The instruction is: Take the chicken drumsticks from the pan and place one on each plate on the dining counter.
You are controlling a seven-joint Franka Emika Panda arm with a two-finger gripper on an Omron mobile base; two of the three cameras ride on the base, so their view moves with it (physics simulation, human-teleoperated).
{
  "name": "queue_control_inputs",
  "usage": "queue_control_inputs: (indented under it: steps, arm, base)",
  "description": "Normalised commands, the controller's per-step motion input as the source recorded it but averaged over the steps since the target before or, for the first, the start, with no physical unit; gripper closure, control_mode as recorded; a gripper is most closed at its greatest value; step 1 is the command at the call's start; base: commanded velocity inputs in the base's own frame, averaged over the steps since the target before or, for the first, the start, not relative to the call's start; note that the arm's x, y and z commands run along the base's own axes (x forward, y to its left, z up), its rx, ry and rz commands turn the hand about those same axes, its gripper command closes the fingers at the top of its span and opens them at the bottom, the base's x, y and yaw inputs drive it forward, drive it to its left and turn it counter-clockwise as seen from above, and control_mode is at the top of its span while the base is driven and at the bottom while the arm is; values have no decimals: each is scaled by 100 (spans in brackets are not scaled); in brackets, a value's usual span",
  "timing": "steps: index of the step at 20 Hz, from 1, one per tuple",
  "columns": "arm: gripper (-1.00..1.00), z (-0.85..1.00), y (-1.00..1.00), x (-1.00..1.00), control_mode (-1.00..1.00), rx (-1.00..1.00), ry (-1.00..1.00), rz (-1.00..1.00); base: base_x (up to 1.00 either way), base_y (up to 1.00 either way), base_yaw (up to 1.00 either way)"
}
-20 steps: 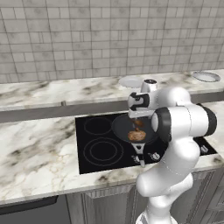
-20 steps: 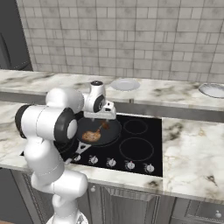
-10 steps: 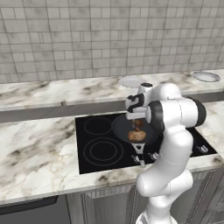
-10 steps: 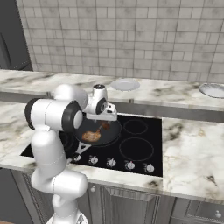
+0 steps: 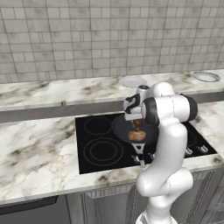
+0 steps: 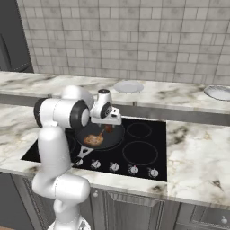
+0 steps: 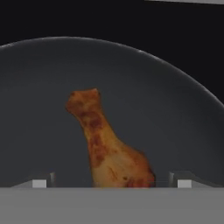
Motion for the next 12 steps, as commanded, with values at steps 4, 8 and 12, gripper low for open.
queue_control_inputs:
  steps: [4,8,12]
  arm:
    - [-100,-19,-3,16,-100,-4,2,0]
    - [-100,-11,-4,0,-100,-4,3,0]
    - [-100,-9,0,0,-100,-4,1,0]
  base:
    - [0,0,0]
    - [0,0,0]
    - [0,0,0]
